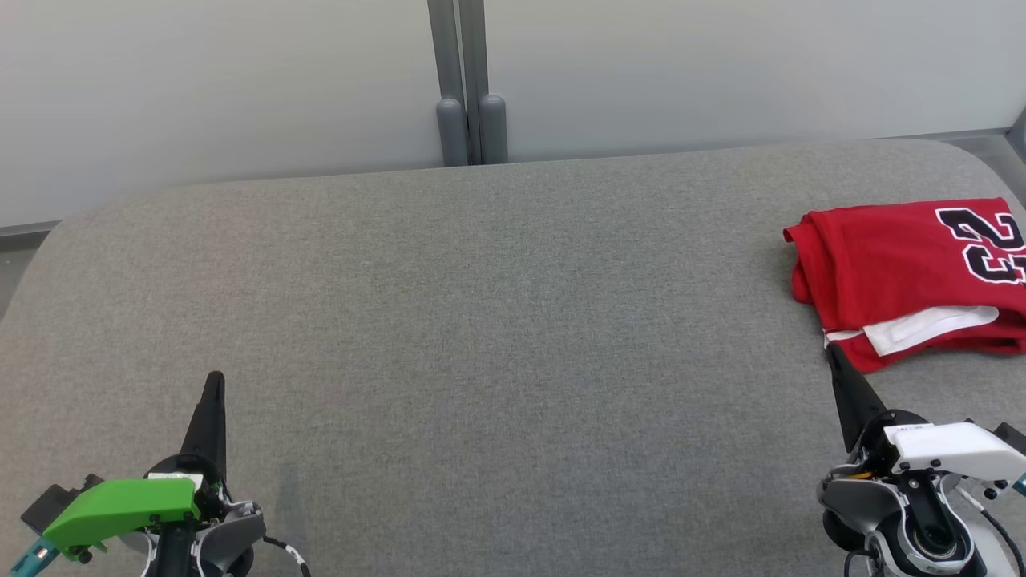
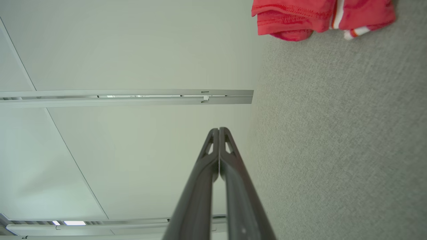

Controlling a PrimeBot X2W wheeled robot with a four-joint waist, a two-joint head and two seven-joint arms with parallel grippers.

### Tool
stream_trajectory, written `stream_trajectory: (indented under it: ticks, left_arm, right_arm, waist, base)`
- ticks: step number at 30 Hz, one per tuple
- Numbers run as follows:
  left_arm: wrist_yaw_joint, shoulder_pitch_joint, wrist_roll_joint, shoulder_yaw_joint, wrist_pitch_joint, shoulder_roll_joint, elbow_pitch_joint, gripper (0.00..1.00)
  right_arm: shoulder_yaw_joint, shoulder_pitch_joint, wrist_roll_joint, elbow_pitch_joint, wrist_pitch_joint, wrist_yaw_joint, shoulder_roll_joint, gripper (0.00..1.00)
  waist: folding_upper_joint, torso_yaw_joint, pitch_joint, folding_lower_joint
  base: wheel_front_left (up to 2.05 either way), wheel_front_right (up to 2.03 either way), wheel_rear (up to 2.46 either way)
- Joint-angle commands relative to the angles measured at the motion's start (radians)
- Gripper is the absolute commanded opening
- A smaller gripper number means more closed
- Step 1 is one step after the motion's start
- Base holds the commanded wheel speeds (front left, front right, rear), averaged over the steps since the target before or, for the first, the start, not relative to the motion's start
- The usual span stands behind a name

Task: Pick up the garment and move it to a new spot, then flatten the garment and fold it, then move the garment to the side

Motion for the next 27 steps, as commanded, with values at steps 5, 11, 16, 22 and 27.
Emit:
stream_trajectory:
  ticks: [5, 11, 16, 22, 27]
  left_arm:
    - [-0.009, -0.017, -0.046, 0.010, 0.012, -0.002, -0.007, 0.00]
    - [-0.009, -0.016, -0.045, 0.010, 0.014, -0.002, -0.006, 0.00]
    - [-0.009, -0.016, -0.045, 0.010, 0.014, -0.002, -0.006, 0.00]
    - [-0.009, -0.016, -0.045, 0.010, 0.014, -0.002, -0.006, 0.00]
    - [-0.009, -0.016, -0.045, 0.010, 0.014, -0.002, -0.006, 0.00]
  right_arm:
    - [-0.008, 0.010, 0.040, -0.010, 0.012, 0.000, 0.006, 0.00]
    - [-0.009, 0.010, 0.043, -0.010, 0.014, 0.000, 0.006, 0.00]
    - [-0.009, 0.010, 0.043, -0.010, 0.014, 0.000, 0.006, 0.00]
    - [-0.009, 0.010, 0.043, -0.010, 0.014, 0.000, 0.006, 0.00]
    - [-0.008, 0.010, 0.043, -0.010, 0.014, 0.000, 0.006, 0.00]
  waist:
    - [-0.0001, 0.000, 0.002, 0.0000]
    - [-0.0001, 0.000, 0.002, 0.0000]
    - [-0.0001, 0.000, 0.002, 0.0000]
    - [-0.0001, 0.000, 0.002, 0.0000]
    - [-0.0001, 0.000, 0.002, 0.0000]
  base:
    - [0.00, 0.00, 0.00]
    - [0.00, 0.00, 0.00]
    - [0.00, 0.00, 0.00]
    - [0.00, 0.00, 0.00]
    - [0.00, 0.00, 0.00]
